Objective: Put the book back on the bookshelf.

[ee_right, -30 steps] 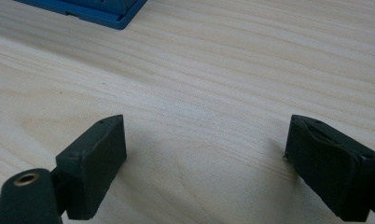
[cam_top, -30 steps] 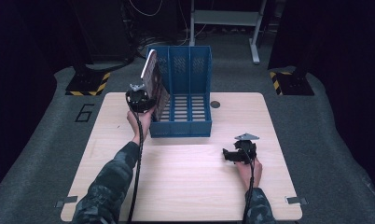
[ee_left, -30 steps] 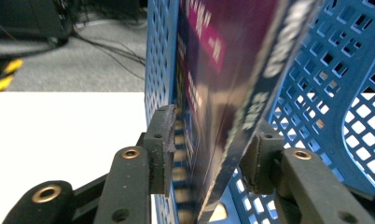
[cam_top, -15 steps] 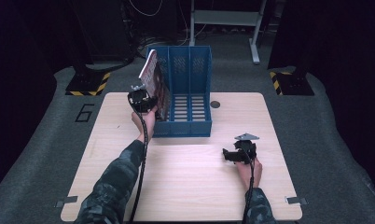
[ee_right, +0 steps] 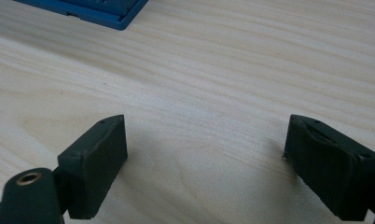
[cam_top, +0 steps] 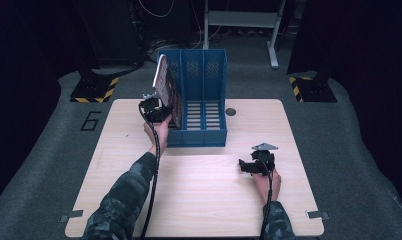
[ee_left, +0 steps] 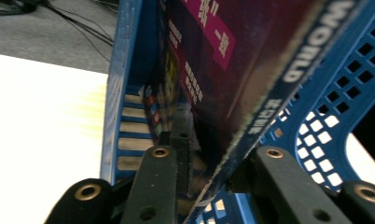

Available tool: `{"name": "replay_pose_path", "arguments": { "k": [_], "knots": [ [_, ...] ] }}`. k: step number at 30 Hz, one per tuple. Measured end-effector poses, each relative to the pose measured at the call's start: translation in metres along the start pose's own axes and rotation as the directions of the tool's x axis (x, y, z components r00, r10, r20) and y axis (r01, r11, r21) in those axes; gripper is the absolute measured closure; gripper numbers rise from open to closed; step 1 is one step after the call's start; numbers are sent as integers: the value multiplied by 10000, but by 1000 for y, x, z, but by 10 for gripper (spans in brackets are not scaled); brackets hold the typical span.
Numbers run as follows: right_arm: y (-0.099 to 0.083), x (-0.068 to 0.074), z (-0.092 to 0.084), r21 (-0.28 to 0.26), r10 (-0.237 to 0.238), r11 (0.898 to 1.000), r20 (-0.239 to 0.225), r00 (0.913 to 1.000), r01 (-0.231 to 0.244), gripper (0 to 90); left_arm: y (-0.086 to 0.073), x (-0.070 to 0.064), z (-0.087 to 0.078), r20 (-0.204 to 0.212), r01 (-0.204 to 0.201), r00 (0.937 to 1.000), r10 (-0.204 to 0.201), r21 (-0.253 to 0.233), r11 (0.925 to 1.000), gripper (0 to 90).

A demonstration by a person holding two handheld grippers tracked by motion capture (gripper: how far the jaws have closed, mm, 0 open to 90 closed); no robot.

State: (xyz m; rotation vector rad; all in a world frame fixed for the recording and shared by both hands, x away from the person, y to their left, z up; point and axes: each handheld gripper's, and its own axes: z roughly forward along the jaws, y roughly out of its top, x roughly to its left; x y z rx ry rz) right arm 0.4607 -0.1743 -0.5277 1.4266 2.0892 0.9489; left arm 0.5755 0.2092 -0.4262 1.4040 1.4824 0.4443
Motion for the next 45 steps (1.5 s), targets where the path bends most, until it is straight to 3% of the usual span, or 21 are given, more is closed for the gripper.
{"name": "replay_pose_path", "arguments": {
  "k": [3, 5, 9, 12, 17, 21, 25, 27, 30, 32, 35, 39, 41, 42, 44, 45],
  "knots": [
    [0, 0, 0, -3, 8, 10000, 5, 10000, -8, 128, 1, 0, 0, 467, -62, 9989, 56, 124, 9999, 696],
    [0, 0, 0, -3, 12, 10000, 7, 10000, -12, 129, 1, -2, -1, 630, -241, 9978, 226, 219, 9995, 596],
    [0, 0, 0, -3, 16, 10000, 12, 10000, -16, 129, 4, -4, -8, 466, -859, 9953, 844, 313, 9958, 398],
    [0, 0, 0, -3, 9, 10000, 12, 10000, -9, 129, 5, -5, -16, 316, -1479, 9886, 1471, 251, 9887, 274],
    [0, 0, 0, -5, 12, 10000, 12, 10000, -12, 129, 7, -4, -33, 346, -2154, 9761, 2143, 303, 9761, 161],
    [0, 0, 0, -3, -5, 10000, 11, 10000, 5, 129, 6, -2, -50, 496, -2810, 9589, 2794, 311, 9592, 133],
    [0, 0, 0, 2, -7, 10000, 10, 10000, 7, 128, 0, -2, -67, 888, -3110, 9478, 3062, 454, 9493, 78],
    [0, 0, 0, 2, -5, 10000, 9, 10000, 5, 129, -5, -1, -76, 1012, -3419, 9367, 3352, 577, 9380, 65],
    [0, 0, 0, 3, -9, 10000, 10, 10000, 9, 129, -13, 2, -89, 1121, -3716, 9249, 3633, 655, 9261, 38],
    [0, 0, 0, 0, -8, 10000, 12, 10000, 8, 129, -22, 5, -99, 1168, -3920, 9164, 3828, 694, 9173, 23],
    [0, 0, 0, 1, -7, 10000, 13, 10000, 7, 129, -33, 9, -108, 1244, -4070, 9099, 3958, 820, 9098, 5],
    [0, 0, 0, 0, -6, 10000, 11, 10000, 6, 129, -53, 16, -120, 1244, -4425, 8945, 4294, 1103, 8899, 1],
    [0, 0, 0, 3, -3, 10000, 15, 10000, 3, 129, -62, 20, -124, 1321, -4488, 8913, 4337, 1229, 8851, 1],
    [0, 0, 0, 4, -5, 10000, 15, 10000, 5, 129, -68, 22, -126, 1301, -4656, 8833, 4503, 1323, 8751, 0],
    [0, 0, 0, 3, -5, 10000, 15, 10000, 5, 129, -79, 25, -130, 1305, -4739, 8794, 4578, 1490, 8679, 0],
    [0, 0, 0, 1, -7, 10000, 16, 10000, 7, 129, -84, 27, -131, 1299, -4845, 8739, 4684, 1569, 8606, 0]
  ]
}}
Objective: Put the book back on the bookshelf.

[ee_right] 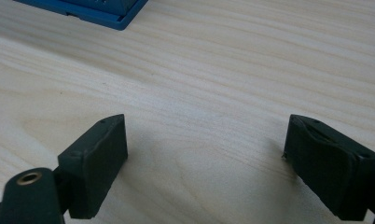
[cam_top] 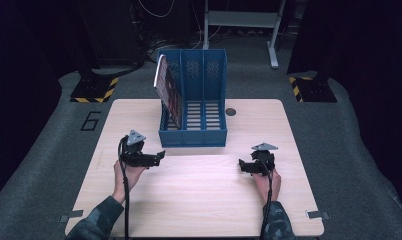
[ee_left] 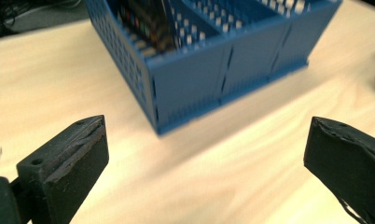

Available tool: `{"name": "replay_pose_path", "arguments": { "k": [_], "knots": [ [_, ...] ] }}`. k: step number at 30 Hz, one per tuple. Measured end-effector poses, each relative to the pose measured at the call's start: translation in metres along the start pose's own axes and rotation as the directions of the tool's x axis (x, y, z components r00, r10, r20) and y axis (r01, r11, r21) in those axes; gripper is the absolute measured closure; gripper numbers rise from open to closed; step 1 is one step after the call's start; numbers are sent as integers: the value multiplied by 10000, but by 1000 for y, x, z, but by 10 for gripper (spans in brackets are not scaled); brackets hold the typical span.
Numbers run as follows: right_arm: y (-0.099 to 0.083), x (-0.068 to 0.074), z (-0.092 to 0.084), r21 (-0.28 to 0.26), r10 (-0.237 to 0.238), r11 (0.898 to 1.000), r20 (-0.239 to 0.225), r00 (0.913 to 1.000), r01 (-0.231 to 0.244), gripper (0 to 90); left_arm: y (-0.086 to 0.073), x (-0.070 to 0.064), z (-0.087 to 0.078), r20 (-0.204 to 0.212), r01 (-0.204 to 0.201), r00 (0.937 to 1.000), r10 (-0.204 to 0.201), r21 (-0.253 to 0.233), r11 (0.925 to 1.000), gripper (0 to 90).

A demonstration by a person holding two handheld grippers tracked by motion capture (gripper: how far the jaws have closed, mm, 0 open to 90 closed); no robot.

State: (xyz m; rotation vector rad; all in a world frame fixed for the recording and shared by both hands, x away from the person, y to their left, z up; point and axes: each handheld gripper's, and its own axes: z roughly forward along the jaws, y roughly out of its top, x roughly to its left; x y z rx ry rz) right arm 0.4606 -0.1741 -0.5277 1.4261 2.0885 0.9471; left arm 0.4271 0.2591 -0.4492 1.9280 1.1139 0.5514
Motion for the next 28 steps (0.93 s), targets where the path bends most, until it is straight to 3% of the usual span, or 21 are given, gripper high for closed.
{"name": "replay_pose_path", "arguments": {
  "k": [5, 11, 15, 17, 20, 21, 28],
  "knots": [
    [0, 0, 0, 4, 7, 10000, 0, 10000, -7, 129, -30, -5, 3, 2, -92, 10000, 92, 536, 9985, 0],
    [0, 0, 0, 3, 2, 10000, -2, 10000, -2, 129, -68, -8, 15, 72, -14, 10000, 4, 1455, 9894, 0],
    [0, 0, 1, -66, 32, 10000, 73, 10000, -31, 128, -78, -9, 19, 52, -131, 9999, 124, 1892, 9819, 0],
    [0, 0, 0, -68, -46, 10000, 17, 10000, 46, 128, -82, -11, 21, -39, -496, 9987, 514, 1966, 9792, 0],
    [0, 0, 0, -37, -39, 10000, -8, 10000, 39, 126, -85, -10, 20, -74, -543, 9984, 565, 1787, 9824, 0],
    [0, 0, 0, -50, -91, 9999, -33, 10000, 91, 124, -86, -11, 20, -160, -384, 9990, 416, 1630, 9859, 0],
    [0, 0, 1, -3, -92, 10000, 0, 10000, 92, 122, -85, -11, 20, -88, -471, 9987, 494, 1734, 9837, 0]
  ]
}}
